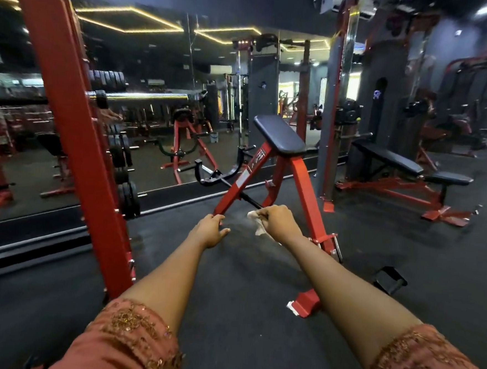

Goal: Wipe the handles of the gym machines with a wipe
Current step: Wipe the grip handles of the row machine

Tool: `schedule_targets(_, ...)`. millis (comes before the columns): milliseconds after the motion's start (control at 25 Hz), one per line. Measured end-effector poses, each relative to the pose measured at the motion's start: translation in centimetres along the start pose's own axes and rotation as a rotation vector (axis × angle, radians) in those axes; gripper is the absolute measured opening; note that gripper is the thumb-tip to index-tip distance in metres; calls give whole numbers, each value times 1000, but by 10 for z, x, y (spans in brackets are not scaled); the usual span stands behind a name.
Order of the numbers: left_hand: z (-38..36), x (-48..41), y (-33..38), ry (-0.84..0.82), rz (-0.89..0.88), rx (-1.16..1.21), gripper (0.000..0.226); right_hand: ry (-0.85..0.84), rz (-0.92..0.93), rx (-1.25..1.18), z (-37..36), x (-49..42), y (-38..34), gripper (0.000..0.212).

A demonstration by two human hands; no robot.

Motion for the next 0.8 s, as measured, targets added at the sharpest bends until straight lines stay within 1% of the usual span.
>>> schedule_targets(200, -21, -167, -13, -29, 70, 5, 49, -75, 28, 23, -46, -165, 66, 29)
schedule_targets(360, -42, -293, -40, -50, 124, -16, 53, -123, 22, 51, -95, -290, 107, 33)
schedule_targets(440, -50, -350, -58, -61, 147, -30, 55, -141, 40, 45, -119, -345, 118, 28)
schedule_targets(520, -58, -417, -84, -54, 167, -47, 56, -120, 77, 7, -145, -407, 127, 25)
schedule_targets(720, -71, -604, -144, -85, 205, -87, 57, -155, 69, -39, -206, -574, 161, 31)
schedule_targets(800, -67, -628, -147, -83, 184, -100, 56, -132, 72, -74, -208, -595, 165, 31)
Point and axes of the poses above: each hand's wrist, its own x-axis away from the middle knuckle, its own z-axis out of the back of the hand, y = z × x, the point moved 9 cm from there along -x, towards the middle knuckle, and after that the axes turned 2 degrees about y, right-handed, at the moved point
